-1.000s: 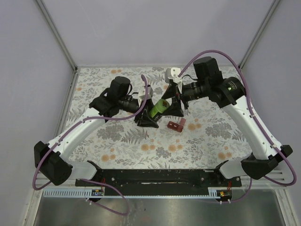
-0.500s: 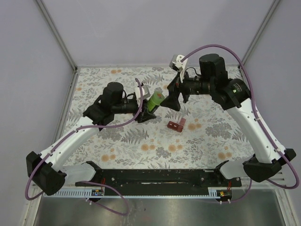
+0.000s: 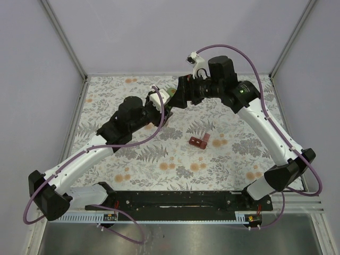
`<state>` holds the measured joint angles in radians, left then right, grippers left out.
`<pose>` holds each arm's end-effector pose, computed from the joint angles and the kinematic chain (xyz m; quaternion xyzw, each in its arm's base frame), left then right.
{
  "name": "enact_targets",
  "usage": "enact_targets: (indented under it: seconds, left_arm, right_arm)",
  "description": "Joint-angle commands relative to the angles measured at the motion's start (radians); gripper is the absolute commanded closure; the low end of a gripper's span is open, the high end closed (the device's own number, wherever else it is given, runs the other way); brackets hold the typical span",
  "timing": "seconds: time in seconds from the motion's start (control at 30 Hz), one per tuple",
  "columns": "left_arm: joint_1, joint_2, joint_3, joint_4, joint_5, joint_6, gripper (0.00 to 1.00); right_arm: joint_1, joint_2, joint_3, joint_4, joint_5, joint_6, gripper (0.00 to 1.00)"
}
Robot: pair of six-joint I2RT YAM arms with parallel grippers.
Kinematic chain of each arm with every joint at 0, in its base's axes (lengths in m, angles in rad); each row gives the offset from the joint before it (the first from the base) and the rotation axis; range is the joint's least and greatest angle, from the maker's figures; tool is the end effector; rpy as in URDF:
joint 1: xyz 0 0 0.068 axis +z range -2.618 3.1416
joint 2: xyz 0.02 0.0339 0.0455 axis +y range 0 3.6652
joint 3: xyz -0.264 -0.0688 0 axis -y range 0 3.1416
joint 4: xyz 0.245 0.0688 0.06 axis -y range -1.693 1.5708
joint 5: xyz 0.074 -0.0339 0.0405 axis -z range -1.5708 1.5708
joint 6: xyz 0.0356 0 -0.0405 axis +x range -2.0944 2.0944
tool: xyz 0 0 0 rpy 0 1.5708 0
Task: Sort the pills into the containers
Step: Unscrew the lid of the pill bottle.
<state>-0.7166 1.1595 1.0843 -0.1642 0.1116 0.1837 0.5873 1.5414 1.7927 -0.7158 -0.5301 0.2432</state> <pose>0.2006 -0.1800 0.3710 0.3727 0.6920 -0.2047 0.5833 0.2633 0.1969 0.4495 -0.2762 0.7855 0.4085 0.3740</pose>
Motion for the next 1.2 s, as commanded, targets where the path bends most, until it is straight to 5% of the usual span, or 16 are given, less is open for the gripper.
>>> enact_targets:
  seconds: [0.0, 0.4, 0.67, 0.83, 0.97, 1.17]
  left_arm:
    - [-0.023, -0.014, -0.004, 0.091, -0.159, 0.026, 1.00]
    - [-0.066, -0.003, -0.020, 0.106, -0.208, 0.068, 1.00]
    - [-0.078, 0.002, -0.029, 0.109, -0.211, 0.076, 1.00]
    - [-0.081, 0.000, -0.026, 0.098, -0.185, 0.076, 1.00]
    - [-0.061, -0.012, -0.020, 0.059, 0.012, 0.056, 1.00]
    - [0.038, -0.009, 0.032, -0.072, 0.564, 0.034, 1.00]
  right_arm:
    - [-0.009, 0.002, 0.045, 0.064, 0.018, 0.080, 0.13]
    - [-0.029, 0.025, 0.043, 0.101, -0.041, 0.119, 0.18]
    - [-0.038, 0.022, 0.037, 0.110, -0.056, 0.123, 0.35]
    - [-0.037, 0.016, 0.028, 0.107, -0.068, 0.081, 0.56]
    - [-0.038, -0.009, 0.013, 0.099, -0.090, -0.037, 0.74]
    - [-0.038, -0.107, -0.030, 0.032, -0.218, -0.498, 0.77]
